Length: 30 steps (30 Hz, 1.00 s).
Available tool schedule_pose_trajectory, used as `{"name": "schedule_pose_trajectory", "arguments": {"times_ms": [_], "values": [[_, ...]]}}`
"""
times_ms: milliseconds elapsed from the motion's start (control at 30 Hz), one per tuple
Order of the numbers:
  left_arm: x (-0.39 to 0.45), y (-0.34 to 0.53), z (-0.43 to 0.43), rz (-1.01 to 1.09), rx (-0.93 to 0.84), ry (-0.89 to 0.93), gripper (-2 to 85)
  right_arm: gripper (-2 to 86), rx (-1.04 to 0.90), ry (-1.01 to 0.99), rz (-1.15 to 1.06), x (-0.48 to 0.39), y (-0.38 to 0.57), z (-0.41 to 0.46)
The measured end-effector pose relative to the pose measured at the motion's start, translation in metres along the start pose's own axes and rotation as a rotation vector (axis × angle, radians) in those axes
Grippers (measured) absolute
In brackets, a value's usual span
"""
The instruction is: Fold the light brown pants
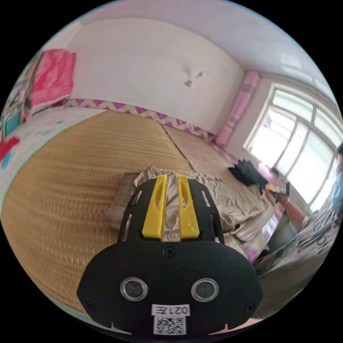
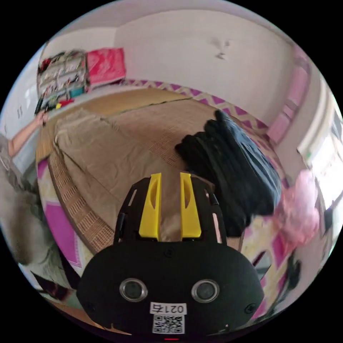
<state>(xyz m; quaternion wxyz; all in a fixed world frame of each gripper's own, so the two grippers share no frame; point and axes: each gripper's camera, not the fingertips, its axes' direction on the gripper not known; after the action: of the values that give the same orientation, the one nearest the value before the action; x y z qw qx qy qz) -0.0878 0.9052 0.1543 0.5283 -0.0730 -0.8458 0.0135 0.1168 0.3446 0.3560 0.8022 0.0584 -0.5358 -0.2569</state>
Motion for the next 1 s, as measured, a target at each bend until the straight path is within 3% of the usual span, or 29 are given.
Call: {"name": "schedule_pose_trajectory", "arguments": {"times_ms": [167, 400, 567, 1000], "values": [[0.052, -0.093, 0.113, 0.233, -0.159, 0.074, 5.5, 8.3, -0.246, -0.023, -0.348, -0.024, -0.093, 0.099], [0.118, -0.183, 0.239, 0.456, -0.342, 0.118, 7.9, 9.3, -0.365, -0.142, -0.482, -0.029, -0.138, 0.162], [0.140, -0.212, 0.294, 0.508, -0.437, 0.146, 9.2, -0.1, -0.297, -0.247, -0.502, -0.030, -0.147, 0.141], [0.159, -0.268, 0.329, 0.607, -0.496, 0.139, 11.2, -1.0, -0.117, -0.140, -0.458, -0.038, -0.142, 0.055]]}}
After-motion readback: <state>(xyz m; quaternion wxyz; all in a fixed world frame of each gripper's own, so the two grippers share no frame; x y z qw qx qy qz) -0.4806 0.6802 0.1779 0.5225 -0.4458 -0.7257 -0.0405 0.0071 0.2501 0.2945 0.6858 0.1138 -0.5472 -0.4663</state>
